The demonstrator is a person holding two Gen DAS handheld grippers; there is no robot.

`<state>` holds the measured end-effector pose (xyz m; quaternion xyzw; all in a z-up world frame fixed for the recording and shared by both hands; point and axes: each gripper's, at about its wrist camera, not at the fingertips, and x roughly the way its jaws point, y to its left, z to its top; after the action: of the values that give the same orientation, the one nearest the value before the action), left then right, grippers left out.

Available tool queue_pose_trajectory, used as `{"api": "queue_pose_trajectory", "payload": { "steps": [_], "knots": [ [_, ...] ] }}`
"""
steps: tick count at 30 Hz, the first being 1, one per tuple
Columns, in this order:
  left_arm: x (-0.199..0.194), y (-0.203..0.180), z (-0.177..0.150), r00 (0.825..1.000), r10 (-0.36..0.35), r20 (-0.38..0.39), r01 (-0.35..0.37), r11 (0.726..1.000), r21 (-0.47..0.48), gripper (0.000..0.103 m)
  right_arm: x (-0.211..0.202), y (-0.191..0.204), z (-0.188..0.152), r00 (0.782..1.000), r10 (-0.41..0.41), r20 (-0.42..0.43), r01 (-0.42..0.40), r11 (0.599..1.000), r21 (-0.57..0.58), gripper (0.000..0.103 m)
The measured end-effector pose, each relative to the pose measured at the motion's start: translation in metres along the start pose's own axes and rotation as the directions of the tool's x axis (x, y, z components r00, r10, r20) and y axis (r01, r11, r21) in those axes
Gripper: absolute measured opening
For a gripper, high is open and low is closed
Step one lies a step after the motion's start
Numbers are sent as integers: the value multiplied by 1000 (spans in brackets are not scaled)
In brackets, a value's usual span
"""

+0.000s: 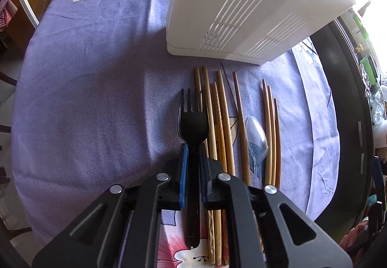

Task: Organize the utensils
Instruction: 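Lower the left gripper onto the black fork and close on it, then lower the right gripper onto the clear plastic spoon and close on it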

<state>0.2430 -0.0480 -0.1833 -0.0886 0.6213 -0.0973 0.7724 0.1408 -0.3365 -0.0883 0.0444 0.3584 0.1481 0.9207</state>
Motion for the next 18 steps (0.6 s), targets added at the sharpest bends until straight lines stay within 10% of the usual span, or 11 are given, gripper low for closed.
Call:
{"api": "queue_pose_trajectory", "payload": {
  "steps": [6,10,12,18],
  "knots": [
    [-21,9,-2,997,25,66,-26,1000,14,9,28,22,13,988,100,-114,-102,995,-10,99],
    [-42,20,-3,994,31,108,-33,999,14,9,69,40,25,929,232,-288,-233,972,31,95],
    [-49,25,-6,992,27,123,-29,999,16,9,91,51,28,908,202,-367,-208,978,25,67],
    [-57,32,-12,990,6,138,-10,1000,29,9,140,69,22,861,100,-498,-126,992,-18,39]
  ]
}}
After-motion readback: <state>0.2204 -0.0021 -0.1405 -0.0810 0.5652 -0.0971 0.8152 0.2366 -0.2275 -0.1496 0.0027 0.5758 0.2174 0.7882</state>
